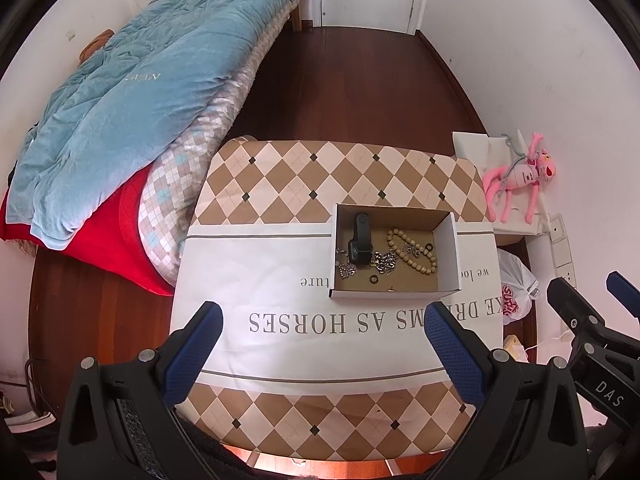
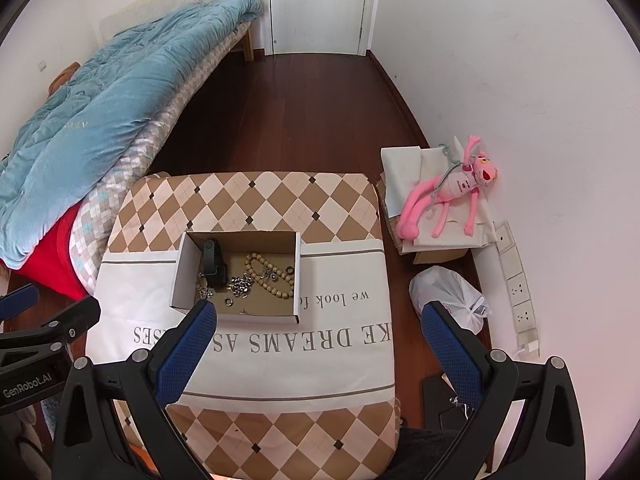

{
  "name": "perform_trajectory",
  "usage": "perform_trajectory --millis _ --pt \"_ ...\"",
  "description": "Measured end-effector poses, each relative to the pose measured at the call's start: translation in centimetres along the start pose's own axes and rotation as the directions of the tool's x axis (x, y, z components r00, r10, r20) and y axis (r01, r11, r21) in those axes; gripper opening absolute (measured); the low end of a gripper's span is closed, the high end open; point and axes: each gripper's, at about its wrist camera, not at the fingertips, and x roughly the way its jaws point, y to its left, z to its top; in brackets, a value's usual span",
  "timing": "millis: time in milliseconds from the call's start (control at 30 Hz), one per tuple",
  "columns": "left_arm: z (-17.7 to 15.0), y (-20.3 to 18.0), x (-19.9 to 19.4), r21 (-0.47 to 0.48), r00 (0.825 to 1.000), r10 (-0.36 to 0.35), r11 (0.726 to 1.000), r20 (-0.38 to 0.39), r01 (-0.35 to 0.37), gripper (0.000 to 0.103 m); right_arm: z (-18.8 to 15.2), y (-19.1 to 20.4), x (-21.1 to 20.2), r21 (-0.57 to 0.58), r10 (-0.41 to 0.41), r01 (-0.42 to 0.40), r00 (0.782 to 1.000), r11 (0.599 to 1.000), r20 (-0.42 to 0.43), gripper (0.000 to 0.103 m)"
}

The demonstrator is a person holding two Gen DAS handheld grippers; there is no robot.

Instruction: Organize jewelry

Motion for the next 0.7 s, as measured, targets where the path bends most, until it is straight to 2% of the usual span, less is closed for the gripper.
perform_trajectory --millis 700 --pt "-0.10 0.16 -0.28 0.001 1.000 0.004 1.000 0.008 -0.004 0.103 0.04 0.26 -0.33 -0.030 0.000 0.000 1.000 1.000 -0.011 0.103"
